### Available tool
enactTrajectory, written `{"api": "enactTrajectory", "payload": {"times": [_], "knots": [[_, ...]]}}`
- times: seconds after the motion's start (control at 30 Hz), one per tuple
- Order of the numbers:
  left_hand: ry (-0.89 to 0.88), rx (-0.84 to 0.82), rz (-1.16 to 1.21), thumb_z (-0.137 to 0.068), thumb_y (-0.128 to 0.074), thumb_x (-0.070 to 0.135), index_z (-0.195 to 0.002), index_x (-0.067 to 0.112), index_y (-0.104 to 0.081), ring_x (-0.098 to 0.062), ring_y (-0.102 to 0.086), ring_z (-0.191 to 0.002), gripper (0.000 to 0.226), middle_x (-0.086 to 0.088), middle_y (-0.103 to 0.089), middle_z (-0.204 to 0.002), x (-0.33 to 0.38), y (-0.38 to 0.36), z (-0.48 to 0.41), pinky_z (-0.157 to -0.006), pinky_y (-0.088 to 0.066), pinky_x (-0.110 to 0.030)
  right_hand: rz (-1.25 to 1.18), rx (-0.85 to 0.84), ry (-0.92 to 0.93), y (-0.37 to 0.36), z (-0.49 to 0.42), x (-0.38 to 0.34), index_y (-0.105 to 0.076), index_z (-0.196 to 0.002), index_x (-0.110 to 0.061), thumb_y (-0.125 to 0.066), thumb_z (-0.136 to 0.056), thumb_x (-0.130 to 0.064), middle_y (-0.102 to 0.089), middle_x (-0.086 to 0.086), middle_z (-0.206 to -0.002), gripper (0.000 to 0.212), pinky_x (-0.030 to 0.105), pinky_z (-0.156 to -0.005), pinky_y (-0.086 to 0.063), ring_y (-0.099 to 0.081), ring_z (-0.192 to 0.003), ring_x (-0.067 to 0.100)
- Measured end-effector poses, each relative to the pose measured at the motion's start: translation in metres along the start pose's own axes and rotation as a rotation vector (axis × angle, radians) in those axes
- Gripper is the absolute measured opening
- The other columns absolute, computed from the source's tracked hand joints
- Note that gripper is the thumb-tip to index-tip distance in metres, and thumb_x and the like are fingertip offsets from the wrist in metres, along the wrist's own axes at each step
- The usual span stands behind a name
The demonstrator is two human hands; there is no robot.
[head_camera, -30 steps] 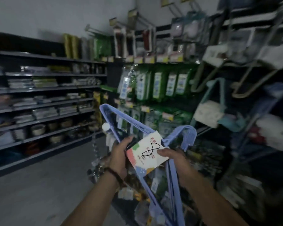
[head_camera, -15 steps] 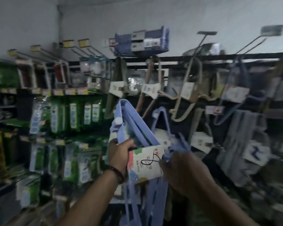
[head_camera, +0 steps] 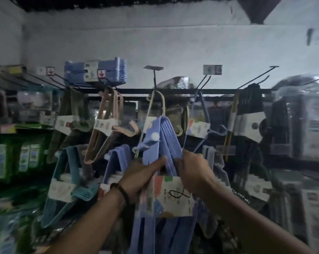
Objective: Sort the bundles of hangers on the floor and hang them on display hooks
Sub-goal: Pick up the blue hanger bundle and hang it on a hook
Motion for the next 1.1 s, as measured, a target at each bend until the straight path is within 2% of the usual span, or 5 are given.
{"api": "enactTrajectory", "payload": {"times": [0.13, 0.27, 0.53, 0.63, 1.1], "knots": [[-0.07, 0.044, -0.234, -0.079, -0.07, 0.073, -0.089, 0.017, -0.078, -0.036, -0.075, -0.083, 0.058, -0.016, -0.077, -0.088, 0.022, -0.011, -0.033, -0.075, -0.062, -0.043, 0.063, 0.1, 0.003, 0.033, -0.011, 0.038, -0.059, -0.096, -0.02, -0.047, -0.106, -0.028, -0.065, 0.001, -0.082, 0.018, 0.039, -0.055, -0.055, -0.066, -0.068, 0.025], [-0.181, 0.115, -0.475, -0.091, -0.07, 0.042, -0.11, 0.006, -0.068, -0.035, -0.07, -0.094, 0.041, -0.018, -0.074, -0.103, 0.042, 0.005, -0.07, -0.089, -0.058, -0.052, 0.103, 0.196, -0.059, 0.072, -0.026, 0.072, -0.054, -0.097, -0.022, -0.048, -0.107, -0.034, -0.06, -0.003, -0.074, 0.016, 0.031, -0.045, -0.041, -0.058, -0.057, 0.016], [-0.615, -0.038, -0.934, -0.093, -0.071, 0.023, -0.076, 0.039, -0.065, -0.002, -0.06, -0.066, 0.024, 0.012, -0.064, -0.07, 0.125, -0.012, -0.09, -0.054, -0.036, -0.01, 0.366, 0.186, -0.216, 0.12, -0.071, 0.107, -0.063, -0.103, -0.02, -0.056, -0.101, -0.022, -0.056, -0.002, -0.077, 0.008, 0.027, -0.046, -0.042, -0.054, -0.06, 0.013], [-0.7, -0.23, -1.051, -0.093, -0.074, 0.025, -0.097, 0.033, -0.076, 0.007, -0.055, -0.069, 0.009, 0.017, -0.064, -0.079, 0.135, -0.038, -0.1, -0.062, -0.038, -0.01, 0.382, 0.158, -0.241, 0.122, -0.095, 0.11, -0.064, -0.098, -0.018, -0.064, -0.098, -0.019, -0.06, -0.001, -0.081, 0.001, 0.024, -0.045, -0.042, -0.059, -0.063, 0.012], [-0.602, -0.295, -0.733, -0.099, -0.069, 0.023, -0.088, 0.021, -0.073, -0.014, -0.076, -0.067, 0.012, -0.001, -0.076, -0.079, 0.161, -0.093, -0.161, -0.068, -0.062, -0.033, 0.433, 0.193, -0.198, 0.158, -0.225, 0.119, -0.06, -0.124, -0.014, -0.066, -0.092, -0.019, -0.058, 0.001, -0.082, 0.033, 0.035, -0.063, -0.049, -0.062, -0.077, 0.025]]}}
Point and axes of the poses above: each hand's wrist, its own z-axis away from the middle knuckle, its own y-axis out of the back of the hand, x = y × z, the point moved 9 cm from there along -z, towards the middle knuckle
